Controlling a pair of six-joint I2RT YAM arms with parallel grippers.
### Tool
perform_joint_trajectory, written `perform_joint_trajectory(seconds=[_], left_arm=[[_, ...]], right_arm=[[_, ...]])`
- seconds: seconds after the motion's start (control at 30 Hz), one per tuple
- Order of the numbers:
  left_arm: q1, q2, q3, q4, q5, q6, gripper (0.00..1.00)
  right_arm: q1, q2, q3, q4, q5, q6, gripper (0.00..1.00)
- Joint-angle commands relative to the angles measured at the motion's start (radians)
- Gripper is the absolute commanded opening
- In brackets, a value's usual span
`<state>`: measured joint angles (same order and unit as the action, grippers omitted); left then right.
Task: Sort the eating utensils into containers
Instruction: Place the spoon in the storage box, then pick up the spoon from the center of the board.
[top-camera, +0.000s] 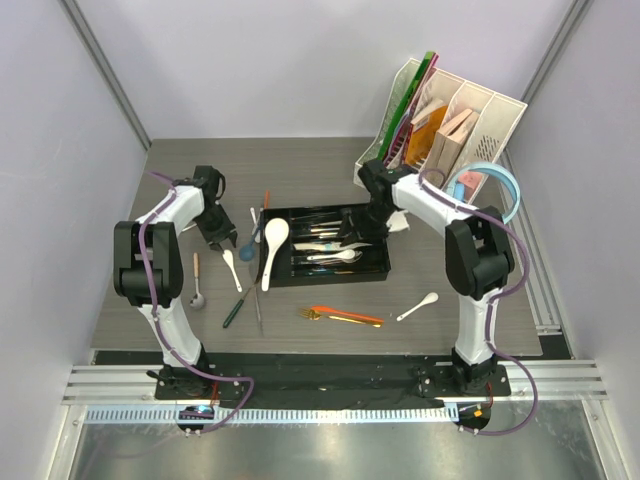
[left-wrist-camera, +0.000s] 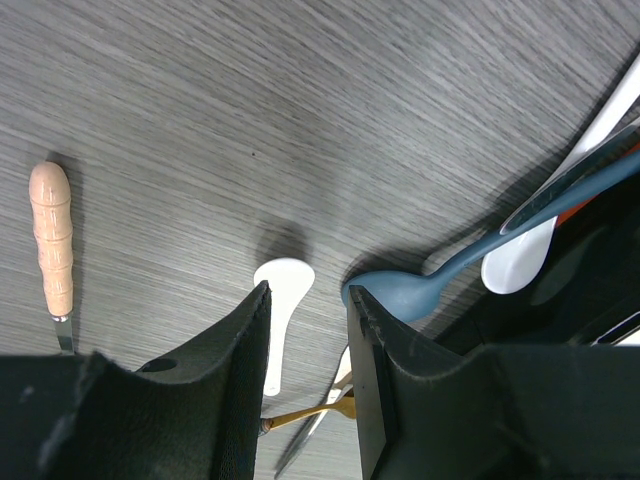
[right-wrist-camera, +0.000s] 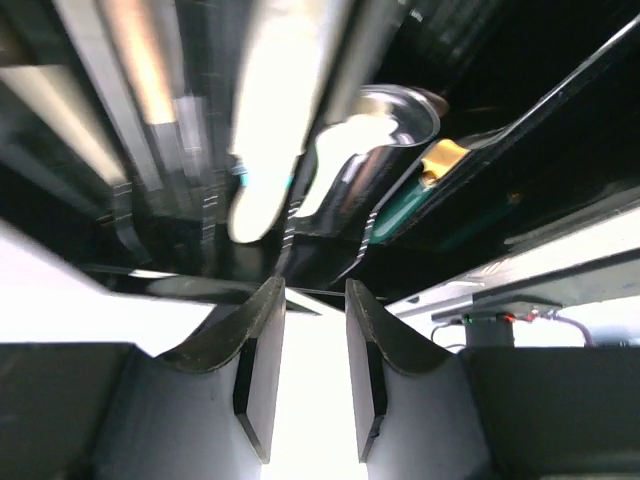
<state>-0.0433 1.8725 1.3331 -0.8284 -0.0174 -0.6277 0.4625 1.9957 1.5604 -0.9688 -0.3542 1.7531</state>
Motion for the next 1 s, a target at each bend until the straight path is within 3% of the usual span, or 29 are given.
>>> perform_joint_trajectory(seconds=[0.0, 0.23, 0.33, 0.47, 0.57, 0.67, 0.97], left_arm=[[0.008, -0.032, -0.006, 0.005, -0.006, 0.002, 0.37], [0.008, -0.015, 0.001, 0.005, -0.004, 0.000, 0.37], [0.008, -0.009, 0.005, 0.006, -0.006, 0.000, 0.37], [0.008, 0.008, 0.015, -0.001, 0.000, 0.000, 0.37], [0.008, 0.014, 0.023, -0.009, 0.004, 0.000, 0.36], [0.008, 0.020, 0.024, -0.008, 0.005, 0.000, 0.37], [0.008, 0.022, 0.006, -0.006, 0.011, 0.003, 0.36]], right_arm=[[-0.088, -0.158, 0.086, -0.216, 0.174, -0.098, 0.37], [-0.258, -0.527, -0.219, -0.311, 0.193, -0.093, 0.45], [-0.370, -0.615, -0.377, -0.271, 0.127, -0.329, 0.45], [-0.447, -0.565, -0.488, -0.291, 0.003, -0.643, 0.43], [-0.449, -0.483, -0.416, -0.455, 0.151, -0.803, 0.43], [-0.449, -0.442, -0.390, -0.461, 0.196, -0.830, 0.50], [-0.450, -0.348, -0.468, -0.369, 0.126, -0.780, 0.50]])
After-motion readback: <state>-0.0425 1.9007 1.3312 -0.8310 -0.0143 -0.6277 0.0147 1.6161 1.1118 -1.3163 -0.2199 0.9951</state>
